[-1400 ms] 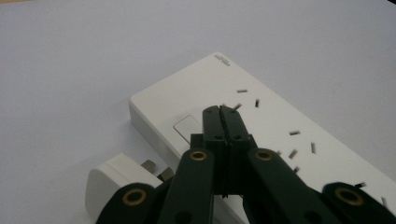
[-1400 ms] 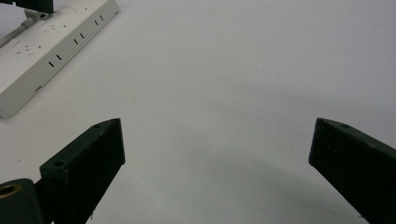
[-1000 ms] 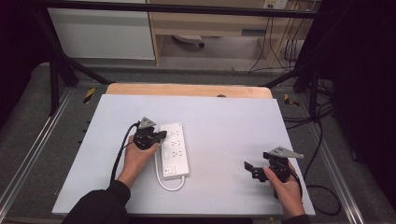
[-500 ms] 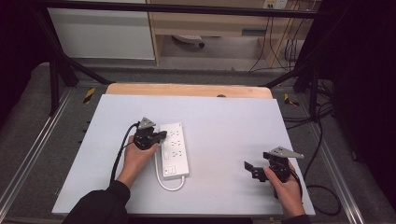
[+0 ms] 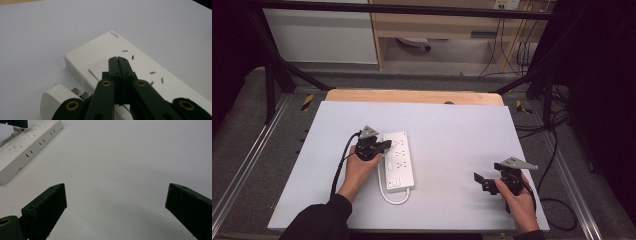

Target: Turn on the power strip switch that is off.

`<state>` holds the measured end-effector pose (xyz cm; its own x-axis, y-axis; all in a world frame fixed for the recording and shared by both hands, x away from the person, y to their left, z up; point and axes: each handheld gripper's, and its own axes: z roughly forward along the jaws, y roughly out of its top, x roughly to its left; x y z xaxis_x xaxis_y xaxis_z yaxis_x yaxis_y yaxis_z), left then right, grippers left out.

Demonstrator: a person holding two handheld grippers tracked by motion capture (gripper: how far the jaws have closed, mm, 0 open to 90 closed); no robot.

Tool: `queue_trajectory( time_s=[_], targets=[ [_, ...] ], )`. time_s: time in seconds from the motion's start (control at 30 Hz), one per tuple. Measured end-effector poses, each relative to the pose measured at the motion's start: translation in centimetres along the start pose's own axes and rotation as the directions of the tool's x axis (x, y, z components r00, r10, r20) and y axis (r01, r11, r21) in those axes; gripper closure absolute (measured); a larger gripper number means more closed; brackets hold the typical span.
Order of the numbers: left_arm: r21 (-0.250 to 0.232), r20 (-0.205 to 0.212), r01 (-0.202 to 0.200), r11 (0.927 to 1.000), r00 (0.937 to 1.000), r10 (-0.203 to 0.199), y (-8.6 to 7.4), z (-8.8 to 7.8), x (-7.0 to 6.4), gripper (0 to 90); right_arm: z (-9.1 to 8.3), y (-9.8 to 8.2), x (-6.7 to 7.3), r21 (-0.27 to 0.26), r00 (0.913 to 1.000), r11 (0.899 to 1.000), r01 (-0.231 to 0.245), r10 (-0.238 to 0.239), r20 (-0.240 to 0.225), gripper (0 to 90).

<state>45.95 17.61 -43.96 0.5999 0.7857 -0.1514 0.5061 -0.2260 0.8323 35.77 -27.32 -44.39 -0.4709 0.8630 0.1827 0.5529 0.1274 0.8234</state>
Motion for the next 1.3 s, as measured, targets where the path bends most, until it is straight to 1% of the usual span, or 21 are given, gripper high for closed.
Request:
queue_trajectory(
  time_s=[0.13,0.33,0.43,0.47,0.6,0.73,0.8,0.97,1.1,1.2,1.23,1.3],
  targets=[
    [0.0,0.001,-0.006,1.0,1.0,0.006,0.2,0.0,-0.1,90.0,0.0,0.0,0.0,-0.001,1.0,1.0,0.002,-0.002,-0.001,4.0],
    [-0.015,0.01,-0.015,0.9998,0.9998,0.015,0.5,0.0,-0.2,90.0,0.0,0.0,0.0,-0.001,1.0,1.0,0.0,0.0,-0.001,4.0],
    [-0.018,0.011,-0.01,0.9998,0.9999,0.011,0.5,-0.1,-0.2,90.0,0.0,0.0,0.0,-0.001,1.0,1.0,0.001,-0.001,-0.001,4.0],
    [-0.02,0.011,-0.012,0.9997,0.9999,0.012,0.5,0.0,-0.2,87.5,0.0,0.0,0.0,-0.003,1.0,1.0,0.001,-0.001,-0.001,4.0],
    [-0.023,0.008,-0.015,0.9996,0.9998,0.015,0.6,-0.1,-0.2,84.7,0.0,0.0,0.0,-0.003,1.0,1.0,0.0,0.0,-0.001,4.0],
    [-0.027,0.01,-0.013,0.9996,0.9999,0.013,0.6,0.0,-0.2,83.6,0.0,0.0,0.0,-0.001,1.0,1.0,0.0,0.0,-0.001,4.0],
    [-0.027,0.01,-0.011,0.9996,0.9999,0.012,0.6,0.0,-0.2,81.2,0.0,0.0,0.0,-0.003,1.0,1.0,0.001,-0.001,-0.001,4.0],
    [-0.032,0.008,-0.009,0.9994,0.9999,0.01,0.7,-0.1,-0.2,79.0,0.0,0.0,0.0,-0.002,1.0,1.0,0.0,0.0,-0.001,4.0],
    [-0.027,0.01,-0.013,0.9996,0.9999,0.013,0.8,-0.1,-0.3,74.7,0.0,0.0,0.0,-0.002,1.0,1.0,0.001,-0.001,-0.001,4.0],
    [-0.034,0.01,-0.012,0.9993,0.9999,0.012,1.0,-0.1,-0.4,69.6,0.0,0.0,0.0,-0.003,1.0,1.0,0.0,0.0,-0.001,4.0],
    [-0.034,0.011,-0.009,0.9994,0.9999,0.009,1.0,-0.1,-0.5,67.3,0.0,0.0,0.0,-0.003,1.0,1.0,0.0,0.0,-0.001,4.0],
    [-0.038,0.015,0.005,0.9993,0.9999,-0.004,1.2,-0.1,-0.6,59.1,0.0,0.0,0.0,-0.002,1.0,1.0,0.001,-0.001,-0.002,4.0]
  ],
)
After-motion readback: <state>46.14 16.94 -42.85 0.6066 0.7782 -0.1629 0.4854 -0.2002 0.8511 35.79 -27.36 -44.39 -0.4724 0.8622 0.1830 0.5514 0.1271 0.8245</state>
